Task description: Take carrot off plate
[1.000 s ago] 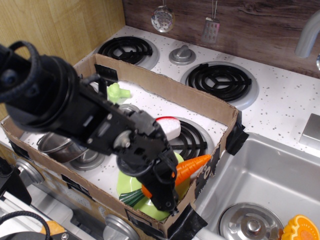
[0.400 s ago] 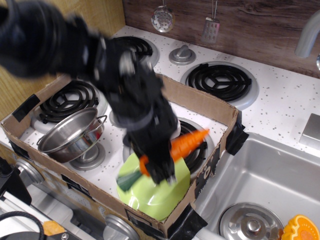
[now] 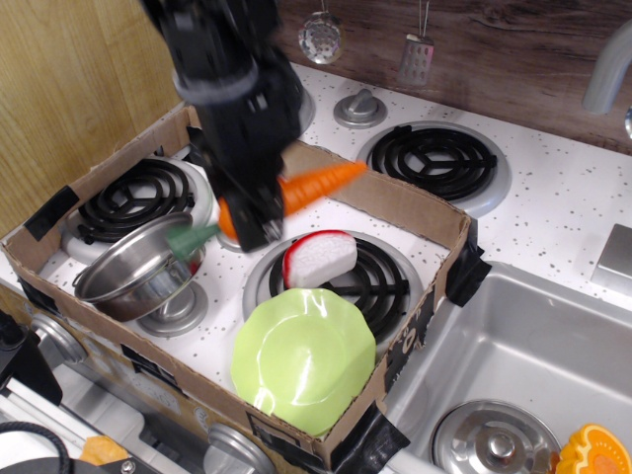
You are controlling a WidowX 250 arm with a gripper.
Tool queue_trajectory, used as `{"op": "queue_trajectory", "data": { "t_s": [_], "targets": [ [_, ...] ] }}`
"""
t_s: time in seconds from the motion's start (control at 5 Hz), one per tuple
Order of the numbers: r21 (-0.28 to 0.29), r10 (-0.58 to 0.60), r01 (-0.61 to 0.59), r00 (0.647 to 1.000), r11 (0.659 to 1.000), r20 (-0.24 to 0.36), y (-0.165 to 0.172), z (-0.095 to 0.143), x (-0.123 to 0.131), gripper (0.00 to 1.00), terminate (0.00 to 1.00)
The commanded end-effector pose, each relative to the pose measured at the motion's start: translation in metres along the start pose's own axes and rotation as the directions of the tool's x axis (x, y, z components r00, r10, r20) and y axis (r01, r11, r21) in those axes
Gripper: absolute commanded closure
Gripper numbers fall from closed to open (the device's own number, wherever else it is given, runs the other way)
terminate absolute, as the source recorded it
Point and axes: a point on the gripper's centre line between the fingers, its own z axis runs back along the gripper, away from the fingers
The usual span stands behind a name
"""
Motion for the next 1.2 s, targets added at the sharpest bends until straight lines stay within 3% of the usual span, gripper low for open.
{"op": "queue_trajectory", "data": {
  "t_s": [0.0, 0.2, 0.4, 0.6, 1.0],
  "targets": [
    [0.082, -0.011, 0.014, 0.999, 0.996, -0.029, 0.075, 0.011, 0.000, 1.00, 0.00],
    [0.152, -0.074, 0.072, 0.997, 0.986, 0.013, 0.125, -0.007, -0.007, 1.00, 0.00],
    [0.213, -0.137, 0.130, 0.990, 0.968, 0.016, 0.153, -0.026, -0.018, 1.00, 0.00],
    [0.231, -0.176, 0.167, 0.984, 0.958, 0.019, 0.164, -0.046, -0.030, 1.00, 0.00],
    [0.229, -0.126, 0.117, 0.992, 0.966, 0.025, 0.171, -0.068, -0.043, 1.00, 0.00]
  ]
}}
